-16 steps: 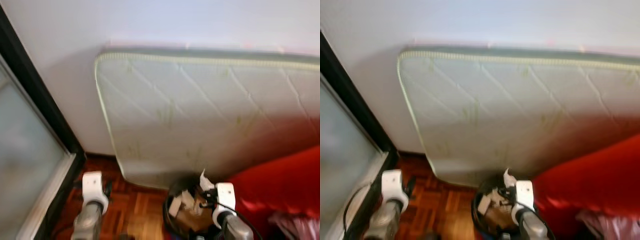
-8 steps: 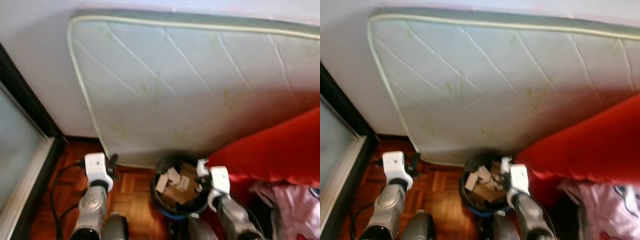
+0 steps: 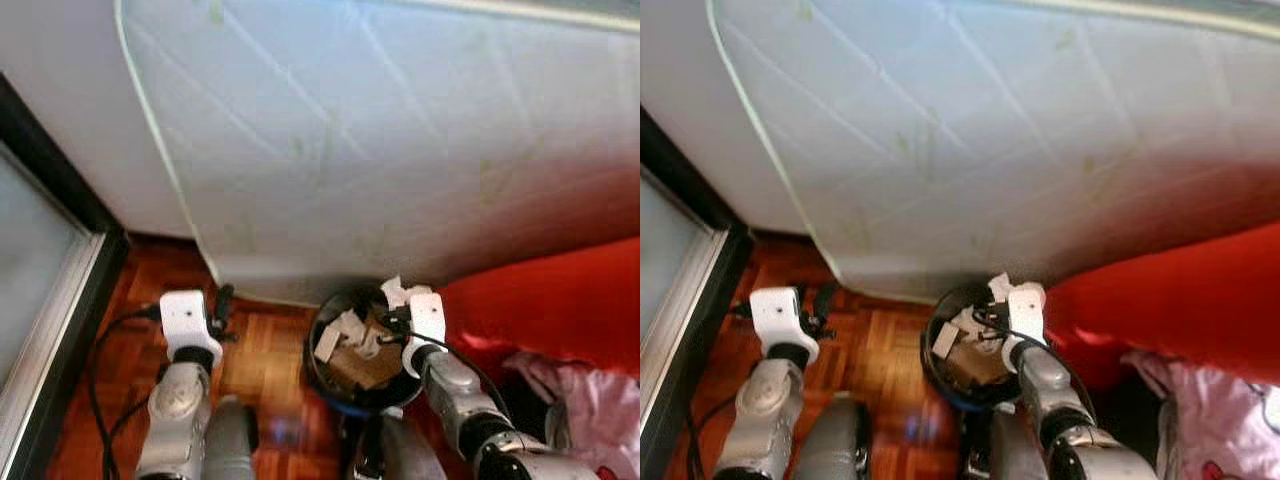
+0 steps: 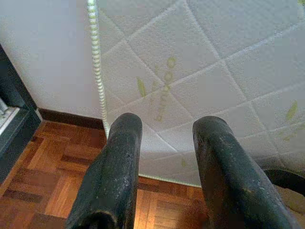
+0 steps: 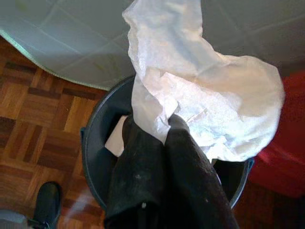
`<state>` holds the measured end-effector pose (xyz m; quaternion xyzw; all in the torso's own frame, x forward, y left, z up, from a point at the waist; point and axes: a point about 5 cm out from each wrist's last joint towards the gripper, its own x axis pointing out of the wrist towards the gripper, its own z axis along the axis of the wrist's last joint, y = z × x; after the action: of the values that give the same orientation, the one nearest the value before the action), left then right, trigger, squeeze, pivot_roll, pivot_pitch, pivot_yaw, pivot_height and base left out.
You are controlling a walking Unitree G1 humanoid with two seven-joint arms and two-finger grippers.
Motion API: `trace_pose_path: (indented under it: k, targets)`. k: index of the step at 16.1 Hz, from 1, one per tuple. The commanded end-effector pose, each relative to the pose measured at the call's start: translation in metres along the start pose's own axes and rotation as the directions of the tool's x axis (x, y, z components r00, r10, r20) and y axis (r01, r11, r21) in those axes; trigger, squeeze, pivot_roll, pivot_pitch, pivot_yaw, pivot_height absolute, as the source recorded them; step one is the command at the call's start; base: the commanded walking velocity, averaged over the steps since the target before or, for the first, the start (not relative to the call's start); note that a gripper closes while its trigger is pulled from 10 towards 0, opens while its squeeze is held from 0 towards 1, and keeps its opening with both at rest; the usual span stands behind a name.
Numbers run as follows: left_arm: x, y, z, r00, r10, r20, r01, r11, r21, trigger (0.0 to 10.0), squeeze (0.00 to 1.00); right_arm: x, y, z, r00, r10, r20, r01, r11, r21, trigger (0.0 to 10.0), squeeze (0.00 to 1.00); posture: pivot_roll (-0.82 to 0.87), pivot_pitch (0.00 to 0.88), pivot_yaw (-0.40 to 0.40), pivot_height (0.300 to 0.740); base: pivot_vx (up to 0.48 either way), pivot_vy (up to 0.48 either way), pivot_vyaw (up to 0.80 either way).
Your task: Clean up the room
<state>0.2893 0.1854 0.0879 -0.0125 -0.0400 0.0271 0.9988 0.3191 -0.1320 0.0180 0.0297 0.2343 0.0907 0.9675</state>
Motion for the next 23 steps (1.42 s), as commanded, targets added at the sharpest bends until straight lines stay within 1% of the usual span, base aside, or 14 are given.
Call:
trace_pose_path:
  k: [1, 3, 4, 6, 7, 8, 9, 14, 16, 23]
  targets:
    - [-0.005, -0.003, -0.006, 0.999, -0.014, -0.034, 0.014, 1.000, 0.012, 10.0, 0.00, -0.004, -0.006, -0.016, 0.997, -0.040, -0.059, 0.042, 0.999, 0.035, 10.0, 0.00, 0.17, 0.391, -0.111, 0.651, 0.000, 0.000, 0.00]
    - [-0.006, -0.002, -0.004, 0.999, -0.023, -0.041, 0.024, 0.999, 0.027, 10.0, 0.00, -0.006, -0.012, -0.019, 0.993, -0.089, -0.075, 0.092, 0.995, 0.032, 10.0, 0.00, 0.16, 0.409, -0.112, 0.651, 0.000, 0.000, 0.00]
    - [-0.005, -0.002, -0.001, 0.999, -0.030, -0.044, 0.032, 0.999, 0.042, 10.0, 0.00, -0.008, -0.019, -0.022, 0.986, -0.143, -0.090, 0.145, 0.989, 0.015, 10.0, 0.00, 0.15, 0.416, -0.112, 0.651, 0.000, 0.000, 0.00]
    - [-0.006, -0.004, 0.006, 0.998, -0.040, -0.054, 0.042, 0.998, 0.049, 10.0, 0.00, -0.009, -0.024, -0.023, 0.981, -0.166, -0.102, 0.171, 0.984, 0.044, 10.0, 0.00, 0.15, 0.425, -0.111, 0.651, 0.000, 0.000, 0.00]
    - [-0.006, -0.007, 0.008, 0.996, -0.070, -0.049, 0.075, 0.992, 0.097, 10.0, 0.00, -0.010, -0.024, -0.024, 0.981, -0.160, -0.107, 0.166, 0.985, 0.045, 10.0, 0.00, 0.15, 0.432, -0.111, 0.651, 0.000, 0.000, 0.00]
    - [-0.005, -0.009, 0.010, 0.995, -0.086, -0.046, 0.091, 0.989, 0.115, 10.0, 0.00, -0.010, -0.022, -0.025, 0.986, -0.128, -0.105, 0.135, 0.989, 0.061, 10.0, 0.59, 0.16, 0.435, -0.112, 0.651, 0.000, 0.000, 0.00]
    - [-0.006, -0.011, 0.011, 0.995, -0.088, -0.044, 0.092, 0.990, 0.107, 10.0, 0.00, -0.010, -0.019, -0.027, 0.988, -0.111, -0.106, 0.117, 0.992, 0.050, 10.0, 1.00, 0.16, 0.436, -0.112, 0.651, 0.000, 0.000, 0.00]
    - [-0.008, -0.010, 0.016, 0.995, -0.082, -0.049, 0.087, 0.991, 0.099, 10.0, 0.00, -0.011, -0.018, -0.032, 0.986, -0.122, -0.115, 0.130, 0.990, 0.063, 10.0, 1.00, 0.16, 0.444, -0.109, 0.651, 0.000, 0.000, 0.00]
    - [-0.007, -0.010, 0.018, 0.996, -0.082, -0.047, 0.086, 0.991, 0.102, 10.0, 0.00, -0.010, -0.016, -0.030, 0.988, -0.117, -0.101, 0.125, 0.989, 0.080, 10.0, 1.00, 0.16, 0.446, -0.109, 0.651, 0.000, 0.000, 0.00]
    - [-0.007, -0.012, 0.019, 0.995, -0.083, -0.053, 0.088, 0.991, 0.099, 10.0, 0.00, -0.010, -0.016, -0.028, 0.989, -0.117, -0.095, 0.125, 0.989, 0.081, 10.0, 1.00, 0.16, 0.454, -0.108, 0.651, 0.000, 0.000, 0.00]
